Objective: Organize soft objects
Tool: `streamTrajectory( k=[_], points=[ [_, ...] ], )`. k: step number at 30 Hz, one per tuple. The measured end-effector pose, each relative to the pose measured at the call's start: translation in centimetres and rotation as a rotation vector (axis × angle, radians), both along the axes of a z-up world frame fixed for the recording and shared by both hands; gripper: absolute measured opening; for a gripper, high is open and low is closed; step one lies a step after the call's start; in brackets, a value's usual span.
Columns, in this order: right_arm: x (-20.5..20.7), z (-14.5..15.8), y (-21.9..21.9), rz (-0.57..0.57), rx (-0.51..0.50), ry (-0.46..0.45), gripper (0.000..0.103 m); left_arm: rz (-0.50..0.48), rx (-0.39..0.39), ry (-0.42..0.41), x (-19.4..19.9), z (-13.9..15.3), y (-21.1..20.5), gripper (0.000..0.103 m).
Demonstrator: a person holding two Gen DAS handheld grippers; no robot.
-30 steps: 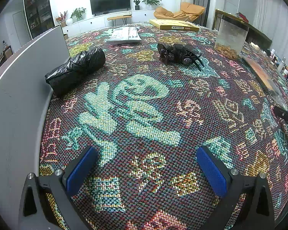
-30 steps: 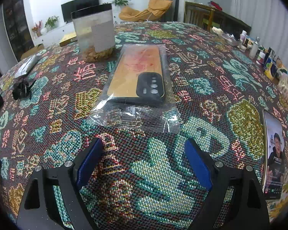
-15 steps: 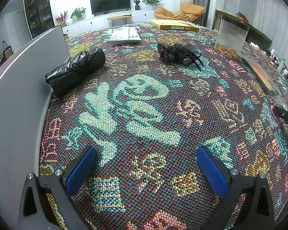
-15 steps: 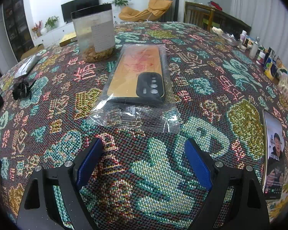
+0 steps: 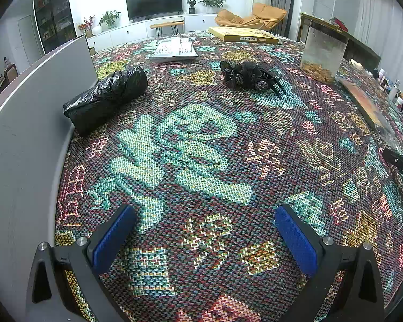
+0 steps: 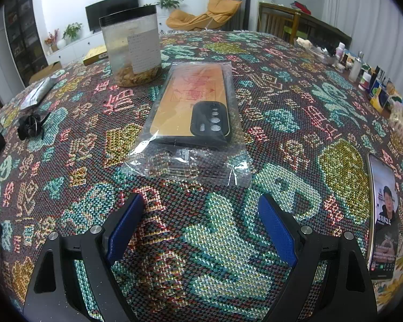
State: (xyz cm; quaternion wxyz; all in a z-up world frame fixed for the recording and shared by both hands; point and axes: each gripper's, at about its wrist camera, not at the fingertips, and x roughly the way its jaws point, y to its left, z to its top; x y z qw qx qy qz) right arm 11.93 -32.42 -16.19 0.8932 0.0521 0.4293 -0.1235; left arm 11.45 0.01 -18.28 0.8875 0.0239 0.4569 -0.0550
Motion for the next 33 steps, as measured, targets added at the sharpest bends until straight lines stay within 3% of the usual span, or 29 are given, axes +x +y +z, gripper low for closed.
streamTrajectory(
  k=[15,18,20,23,26,29,33],
  points=[
    [-0.1,0.0,0.0,0.001,0.002,-0.001,0.089,0.005,0.001,0.029,0.4,0.1,-0.1,0.103],
    [0.0,0.0,0.0,0.001,0.002,-0.001,0.089,-0.007,-0.029,0.098,2.5,0.9,-1.1,0.103],
    [0.0,0.0,0.0,0.001,0.002,-0.001,0.089,-0.051,-0.071,0.089,4.2,2.2,-2.3,0.103],
    [-0.1,0.0,0.0,0.002,0.003,-0.002,0.089,-0.087,-0.067,0.062,7.6,4.1,-4.2,0.103],
    [-0.1,0.0,0.0,0.002,0.003,-0.002,0.089,-0.198,-0.084,0.059,11.9,5.8,-6.0,0.103],
    [-0.1,0.0,0.0,0.002,0.003,-0.002,0.089,-0.378,0.006,0.098,14.7,6.6,-8.0,0.103],
    [-0.1,0.0,0.0,0.002,0.003,-0.002,0.089,-0.555,0.275,0.1,15.8,5.2,-10.2,0.103]
  ],
)
